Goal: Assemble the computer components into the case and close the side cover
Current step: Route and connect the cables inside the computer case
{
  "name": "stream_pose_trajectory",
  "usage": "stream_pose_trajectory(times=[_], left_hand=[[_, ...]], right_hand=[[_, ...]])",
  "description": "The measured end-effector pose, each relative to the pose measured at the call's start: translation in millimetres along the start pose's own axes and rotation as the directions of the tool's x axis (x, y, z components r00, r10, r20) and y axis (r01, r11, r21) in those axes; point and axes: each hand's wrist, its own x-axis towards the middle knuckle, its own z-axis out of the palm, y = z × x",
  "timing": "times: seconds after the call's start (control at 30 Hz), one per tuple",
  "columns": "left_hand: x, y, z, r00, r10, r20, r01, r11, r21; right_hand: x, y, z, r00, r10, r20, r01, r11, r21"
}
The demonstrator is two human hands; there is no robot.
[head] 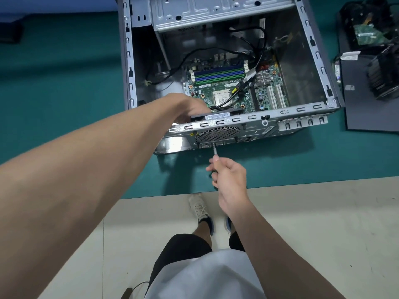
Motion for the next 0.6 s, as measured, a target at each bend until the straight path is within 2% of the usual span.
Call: stream_pose_trajectory(times=[0.07, 0.13, 0.27, 0.37, 0.47, 0.5, 0.6], left_hand=[[-1, 3, 0, 1.0, 0.021, 0.004, -0.02, 0.999, -0.029], [-5, 4, 2, 1.0, 0.027, -0.006, -0.027, 1.0, -0.009], [-5, 4, 1, 0.999, 0.036, -0.007, -0.036, 0.999, -0.002], [0, 2, 1, 0.999, 0.042, -0.029, -0.041, 0.998, 0.039], [0, 1, 2, 0.999, 0.041, -0.028, -0.039, 0.998, 0.046], [1, 1, 1, 0.999, 0.044, -0.026, -0.043, 0.998, 0.044], [0, 2, 2, 0.999, 0.033, -0.006, -0.033, 0.999, 0.039]], right_hand=[[1, 0, 1, 0.999, 0.029, 0.033, -0.026, 0.997, -0.075], [1, 0, 4, 1.0, 0.027, 0.007, -0.026, 0.991, -0.13], [1, 5, 5, 0.987, -0.128, -0.091, 0.101, 0.96, -0.261], [3, 3, 2, 0.998, -0.048, -0.047, 0.04, 0.987, -0.154], [5, -5, -3, 0.987, 0.075, 0.144, -0.085, 0.994, 0.061], [6, -6, -4, 0.984, 0.07, 0.163, -0.08, 0.995, 0.057], [6, -4, -2, 0.997, -0.05, 0.056, 0.059, 0.981, -0.186]])
